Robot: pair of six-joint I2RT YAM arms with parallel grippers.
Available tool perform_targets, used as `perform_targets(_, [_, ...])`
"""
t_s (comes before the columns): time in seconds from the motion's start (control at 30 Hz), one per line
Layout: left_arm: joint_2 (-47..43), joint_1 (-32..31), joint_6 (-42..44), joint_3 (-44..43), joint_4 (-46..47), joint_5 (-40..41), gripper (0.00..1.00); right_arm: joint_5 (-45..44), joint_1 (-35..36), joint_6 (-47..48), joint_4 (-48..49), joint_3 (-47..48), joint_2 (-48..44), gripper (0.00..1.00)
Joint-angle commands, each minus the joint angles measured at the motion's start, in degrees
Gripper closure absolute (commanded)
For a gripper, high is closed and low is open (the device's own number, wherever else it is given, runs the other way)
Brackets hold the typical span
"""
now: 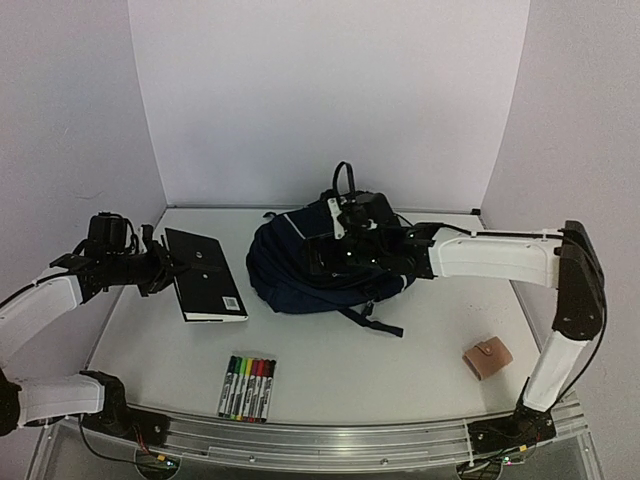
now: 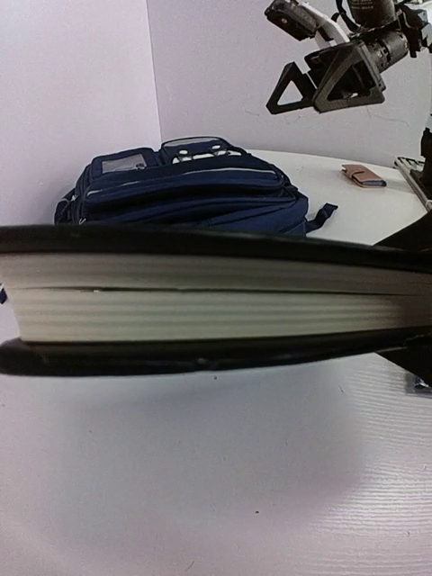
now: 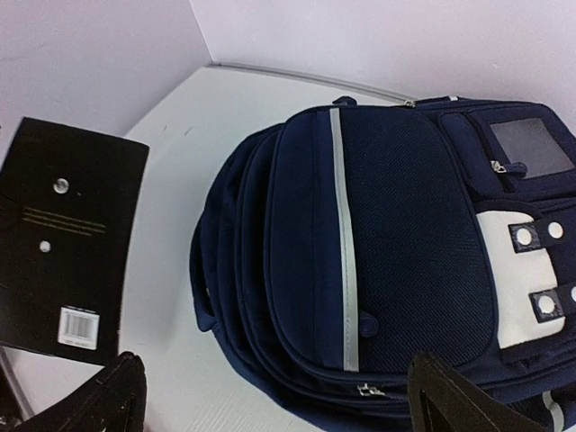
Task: Pack the student bag
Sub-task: Place the book in the student bag.
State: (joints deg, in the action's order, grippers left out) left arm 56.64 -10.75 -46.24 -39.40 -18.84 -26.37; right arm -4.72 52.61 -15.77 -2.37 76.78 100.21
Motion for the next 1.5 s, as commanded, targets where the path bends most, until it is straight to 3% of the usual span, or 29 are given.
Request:
perform_targets(0.0, [-1.61,1.26,0.35,-3.96,2.58,-2.64,1.00,-5.80,0.54,6.56,-5.02,10.66,8.22,0.02])
perform_targets(0.4, [-4.77,1.45,-0.86,-1.12,2.94,-3.70,1.00,-17.05,1.28,11.20,-11.00,28.92,27.82,0.02])
perform_targets(0.5, [-5.21,1.46,-0.88,-1.15,2.97,-4.83,1.00,-22.15,1.32,11.74,-11.26,31.55,30.97,0.06])
perform_targets(0.57, [-5.50,1.47,-0.93,-1.05,2.97,-5.47,1.00,-24.75,1.30,12.06,-11.41,32.94,32.62,0.20])
perform_targets(0.73, [-5.58,1.39,-1.73,-0.94,3.84,-7.58,1.00,-25.04,1.47,10.69,-11.27,32.25,30.24,0.76])
perform_targets(0.87, [-4.53,1.34,-4.61,-1.12,5.93,-9.79,1.00,-22.69,1.46,6.68,-10.29,29.19,24.07,0.99])
perform_targets(1.17, [-1.74,-3.14,-8.26,-5.21,8.75,-11.28,1.00,-12.68,1.39,-1.53,-5.85,21.56,9.01,1.00])
perform_targets(1.33, [3.62,-11.07,-11.31,-5.97,15.71,-9.13,1.00,-7.54,1.45,-5.78,-4.57,18.66,5.04,1.00])
perform_targets(1.47, [7.31,-12.95,-14.10,-5.99,24.28,-9.66,1.00,-5.88,1.46,-7.65,-3.08,15.90,2.47,1.00])
